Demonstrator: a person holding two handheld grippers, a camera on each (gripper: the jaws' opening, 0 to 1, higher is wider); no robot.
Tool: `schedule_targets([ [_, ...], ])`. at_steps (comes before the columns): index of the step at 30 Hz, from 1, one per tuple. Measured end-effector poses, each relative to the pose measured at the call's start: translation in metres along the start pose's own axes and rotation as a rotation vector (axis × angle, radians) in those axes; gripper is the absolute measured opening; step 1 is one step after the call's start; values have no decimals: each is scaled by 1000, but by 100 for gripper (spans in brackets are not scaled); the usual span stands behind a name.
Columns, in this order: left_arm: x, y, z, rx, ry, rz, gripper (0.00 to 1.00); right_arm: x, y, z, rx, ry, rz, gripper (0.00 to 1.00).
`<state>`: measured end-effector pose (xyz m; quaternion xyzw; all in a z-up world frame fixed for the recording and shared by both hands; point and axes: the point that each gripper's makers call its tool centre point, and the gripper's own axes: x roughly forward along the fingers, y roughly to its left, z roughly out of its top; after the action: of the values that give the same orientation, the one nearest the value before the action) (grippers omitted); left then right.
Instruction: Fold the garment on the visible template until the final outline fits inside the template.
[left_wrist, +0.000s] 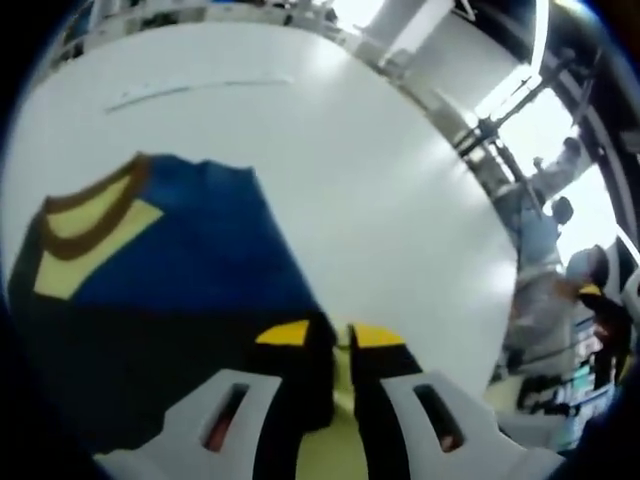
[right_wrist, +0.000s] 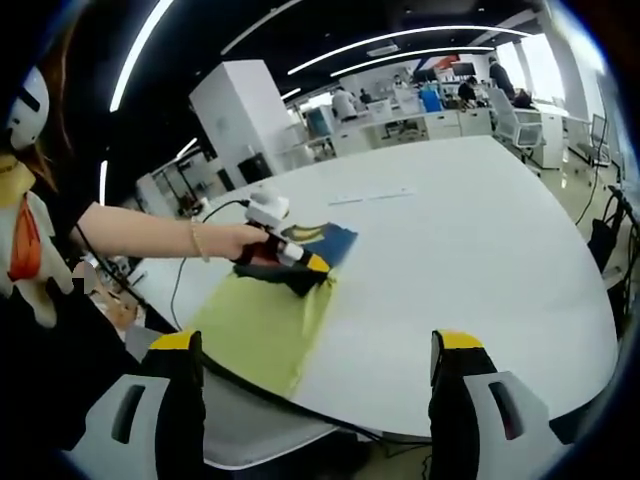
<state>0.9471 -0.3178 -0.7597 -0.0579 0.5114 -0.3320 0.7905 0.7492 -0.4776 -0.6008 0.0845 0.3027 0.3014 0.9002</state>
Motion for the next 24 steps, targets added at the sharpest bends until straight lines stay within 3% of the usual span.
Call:
schedule_targets([
  [10, -3, -11, 3, 29, -38, -65, 19, 1, 3, 1, -8, 3, 6, 94],
  [24, -24, -3, 2, 28, -72, -58, 29, 3, 14, 9, -36, -6, 25, 94],
])
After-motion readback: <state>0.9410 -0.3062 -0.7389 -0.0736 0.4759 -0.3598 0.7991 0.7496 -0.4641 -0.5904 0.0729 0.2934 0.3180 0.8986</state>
